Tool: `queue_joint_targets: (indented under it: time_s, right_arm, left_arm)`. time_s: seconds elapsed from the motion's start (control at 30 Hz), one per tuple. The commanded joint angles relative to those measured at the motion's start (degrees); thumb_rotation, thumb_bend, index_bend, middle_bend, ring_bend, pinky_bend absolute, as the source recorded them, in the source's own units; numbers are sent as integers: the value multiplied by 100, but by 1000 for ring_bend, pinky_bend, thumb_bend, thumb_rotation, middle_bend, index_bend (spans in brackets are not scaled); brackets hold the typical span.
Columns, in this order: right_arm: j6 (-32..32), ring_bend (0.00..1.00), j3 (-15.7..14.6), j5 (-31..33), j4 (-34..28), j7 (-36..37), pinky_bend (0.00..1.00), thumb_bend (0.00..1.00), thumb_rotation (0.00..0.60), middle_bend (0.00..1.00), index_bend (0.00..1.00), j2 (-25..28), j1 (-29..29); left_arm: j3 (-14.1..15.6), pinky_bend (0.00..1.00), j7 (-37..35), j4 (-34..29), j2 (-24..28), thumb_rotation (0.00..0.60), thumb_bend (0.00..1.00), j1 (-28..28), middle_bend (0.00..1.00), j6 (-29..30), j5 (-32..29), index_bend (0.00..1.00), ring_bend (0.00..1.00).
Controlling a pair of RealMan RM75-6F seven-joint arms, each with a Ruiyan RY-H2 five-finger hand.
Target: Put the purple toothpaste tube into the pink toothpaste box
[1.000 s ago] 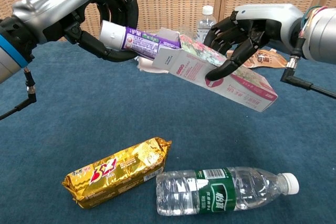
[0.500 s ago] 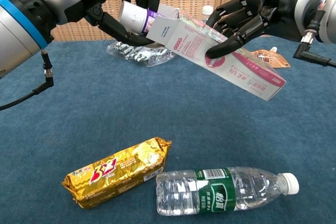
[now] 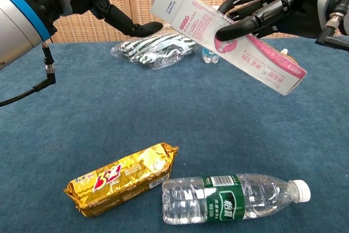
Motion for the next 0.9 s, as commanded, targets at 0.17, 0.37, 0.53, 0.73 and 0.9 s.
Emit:
queue_joint_targets:
  time_s: [0.17,0.37,0.53,0.73,0.9]
  right_arm:
    - [-195,383,102,-101,67,536,490,5,600,510,594,48,-122]
    - [-235,384,147,-300,118,934,490,4,600,513,594,99,-277]
    - [-48,384,36,-695,305,994,490,4,600,515,594,178,-487]
    - [410,384,-375,-1025,762,539,490,4,600,514,595,92,-706]
    - [738,384,-696,-1173,1253,354,490,5,600,514,595,-103,-928]
  left_arm:
    - [-15,0,100,-184,164,600,320,14,0,-23,-99,247,0]
    - [-3,0,103,-352,311,600,320,61,0,90,-25,246,0]
    - [146,0,-36,-433,530,600,321,293,0,453,249,246,0]
    - [437,0,-356,-446,957,600,320,705,0,740,282,242,0]
    - [713,0,-367,-400,1389,600,321,1059,0,843,207,188,0]
